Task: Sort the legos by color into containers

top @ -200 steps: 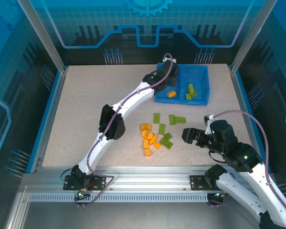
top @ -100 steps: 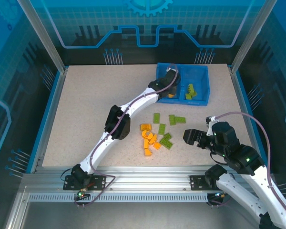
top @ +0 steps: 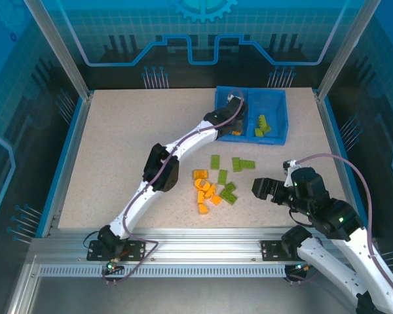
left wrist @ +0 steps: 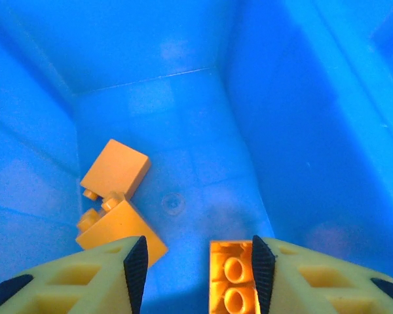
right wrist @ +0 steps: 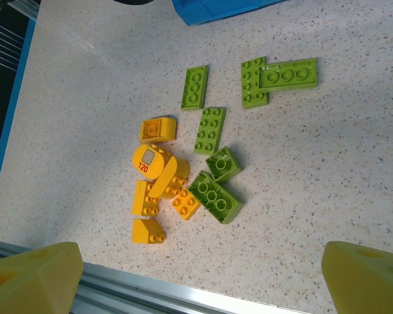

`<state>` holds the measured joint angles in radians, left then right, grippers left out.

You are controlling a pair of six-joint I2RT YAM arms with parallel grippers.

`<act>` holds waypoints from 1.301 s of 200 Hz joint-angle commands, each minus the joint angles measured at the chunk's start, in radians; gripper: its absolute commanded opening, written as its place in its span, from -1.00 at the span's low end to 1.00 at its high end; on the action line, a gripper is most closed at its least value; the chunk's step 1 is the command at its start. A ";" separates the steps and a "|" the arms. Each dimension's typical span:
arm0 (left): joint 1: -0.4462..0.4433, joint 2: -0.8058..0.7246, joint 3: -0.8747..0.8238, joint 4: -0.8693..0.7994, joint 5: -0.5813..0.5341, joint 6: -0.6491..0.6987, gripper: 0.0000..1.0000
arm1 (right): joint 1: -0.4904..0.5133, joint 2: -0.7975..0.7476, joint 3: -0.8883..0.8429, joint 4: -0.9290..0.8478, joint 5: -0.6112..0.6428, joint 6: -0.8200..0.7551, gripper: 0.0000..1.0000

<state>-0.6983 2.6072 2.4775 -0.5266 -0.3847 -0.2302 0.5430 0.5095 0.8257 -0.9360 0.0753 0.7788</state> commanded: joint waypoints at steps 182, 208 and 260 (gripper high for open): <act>-0.383 -1.768 -1.550 0.007 0.376 0.922 0.97 | -0.134 0.835 0.101 0.295 0.074 0.474 1.00; -0.382 -1.832 -1.695 0.105 0.362 1.037 0.97 | -0.170 0.974 0.172 0.282 0.067 0.538 1.00; -0.381 -1.808 -1.720 0.024 0.382 1.097 0.98 | -0.216 1.170 0.286 0.281 0.086 0.624 0.98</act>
<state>-1.0763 0.8059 0.7807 -0.4850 -0.0425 0.7975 0.3515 1.6157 1.0660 -0.6521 0.1398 1.3247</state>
